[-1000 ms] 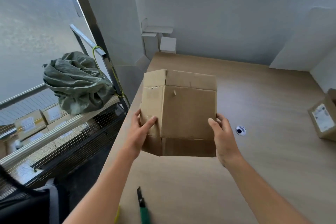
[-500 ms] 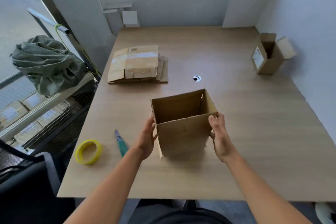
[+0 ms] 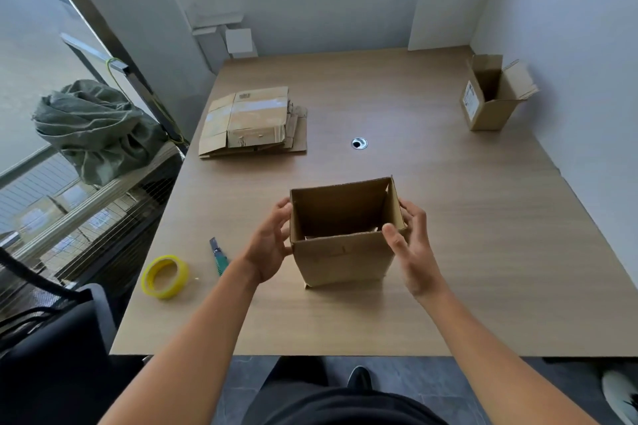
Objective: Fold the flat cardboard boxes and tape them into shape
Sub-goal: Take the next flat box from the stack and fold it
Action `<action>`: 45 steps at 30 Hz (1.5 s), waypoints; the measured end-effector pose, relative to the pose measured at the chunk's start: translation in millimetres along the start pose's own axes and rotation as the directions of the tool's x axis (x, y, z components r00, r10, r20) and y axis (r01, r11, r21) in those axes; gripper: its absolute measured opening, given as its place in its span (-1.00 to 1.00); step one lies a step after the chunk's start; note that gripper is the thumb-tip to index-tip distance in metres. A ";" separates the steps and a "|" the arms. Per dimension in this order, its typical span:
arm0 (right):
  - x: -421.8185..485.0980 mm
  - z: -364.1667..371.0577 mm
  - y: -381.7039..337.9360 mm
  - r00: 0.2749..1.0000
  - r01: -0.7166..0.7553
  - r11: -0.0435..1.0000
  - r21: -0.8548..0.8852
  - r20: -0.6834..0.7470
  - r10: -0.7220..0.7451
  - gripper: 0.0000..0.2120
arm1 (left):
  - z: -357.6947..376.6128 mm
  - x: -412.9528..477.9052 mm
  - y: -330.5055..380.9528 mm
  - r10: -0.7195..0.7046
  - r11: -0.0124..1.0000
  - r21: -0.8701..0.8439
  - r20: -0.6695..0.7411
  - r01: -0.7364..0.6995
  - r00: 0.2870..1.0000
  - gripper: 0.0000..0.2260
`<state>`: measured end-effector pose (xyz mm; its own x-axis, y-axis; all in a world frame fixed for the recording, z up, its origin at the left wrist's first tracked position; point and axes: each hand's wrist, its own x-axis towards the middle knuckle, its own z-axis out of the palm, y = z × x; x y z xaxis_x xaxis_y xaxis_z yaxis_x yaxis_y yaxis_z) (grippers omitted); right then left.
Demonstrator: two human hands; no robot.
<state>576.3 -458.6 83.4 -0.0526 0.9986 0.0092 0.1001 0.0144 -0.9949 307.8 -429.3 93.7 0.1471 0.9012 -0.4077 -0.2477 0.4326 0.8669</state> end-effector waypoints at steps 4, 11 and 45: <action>17.4 0.6 -9.0 0.996 0.011 1.000 -0.013 -0.088 -0.012 -0.58 | 14.6 16.7 34.2 0.013 0.968 0.250 -0.155 0.026 0.988 -0.72; 22.6 -2.9 -10.1 0.993 0.086 0.989 -0.123 0.088 -0.075 -0.42 | 32.7 50.4 43.2 -0.011 0.926 0.345 -0.378 0.152 0.926 -0.90; 44.0 -71.4 12.8 0.681 0.157 0.955 -0.252 0.728 0.080 -0.58 | 24.2 28.0 22.7 -0.036 0.929 0.365 -0.080 0.063 0.996 -0.47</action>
<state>646.2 -410.8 78.2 -0.7510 0.6439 -0.1463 0.3375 0.1838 -0.9232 329.5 -394.9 108.9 0.0787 0.8844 -0.4601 0.1291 0.4486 0.8843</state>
